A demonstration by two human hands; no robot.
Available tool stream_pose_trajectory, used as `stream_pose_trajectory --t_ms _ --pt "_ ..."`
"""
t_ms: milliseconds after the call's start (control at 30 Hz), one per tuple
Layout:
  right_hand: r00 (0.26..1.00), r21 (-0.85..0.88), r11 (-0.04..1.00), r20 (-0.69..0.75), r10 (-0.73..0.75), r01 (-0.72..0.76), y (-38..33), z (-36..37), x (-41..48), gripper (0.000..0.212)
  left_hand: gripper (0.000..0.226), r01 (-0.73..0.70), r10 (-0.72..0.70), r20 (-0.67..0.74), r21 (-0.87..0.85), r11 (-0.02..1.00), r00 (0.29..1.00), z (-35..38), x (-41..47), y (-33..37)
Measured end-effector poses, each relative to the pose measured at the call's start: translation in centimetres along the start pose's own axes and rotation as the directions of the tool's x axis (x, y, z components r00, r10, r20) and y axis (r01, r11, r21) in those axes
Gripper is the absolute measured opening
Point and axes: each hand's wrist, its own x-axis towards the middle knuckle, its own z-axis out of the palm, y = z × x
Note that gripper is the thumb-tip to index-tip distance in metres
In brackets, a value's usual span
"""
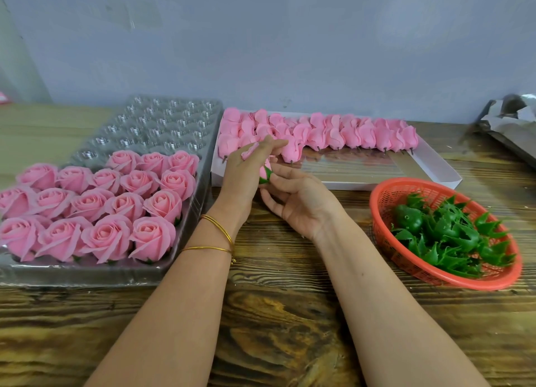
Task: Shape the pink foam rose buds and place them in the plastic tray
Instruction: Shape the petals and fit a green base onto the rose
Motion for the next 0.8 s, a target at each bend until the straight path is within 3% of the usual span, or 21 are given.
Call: stream_pose_trajectory --t_ms 367,667,800 --pt "0.994 -0.004 0.995 -0.045 -0.101 0.101 0.15 0.08 0.02 0.029 0.018 -0.033 0.033 -0.012 -0.015 0.999 0.999 0.13 -0.08 0.20" --pt "0.996 0.062 0.994 0.015 -0.094 0.092 0.10 0.48 -0.13 0.027 0.038 0.009 -0.011 -0.080 -0.030 1.000 0.997 0.48 -0.24 0.39" --pt "0.999 0.150 0.988 -0.039 -0.029 0.035 -0.08 0.50 -0.09 0.019 0.049 0.031 -0.038 -0.099 -0.068 0.997 0.994 0.48 -0.07 0.40"
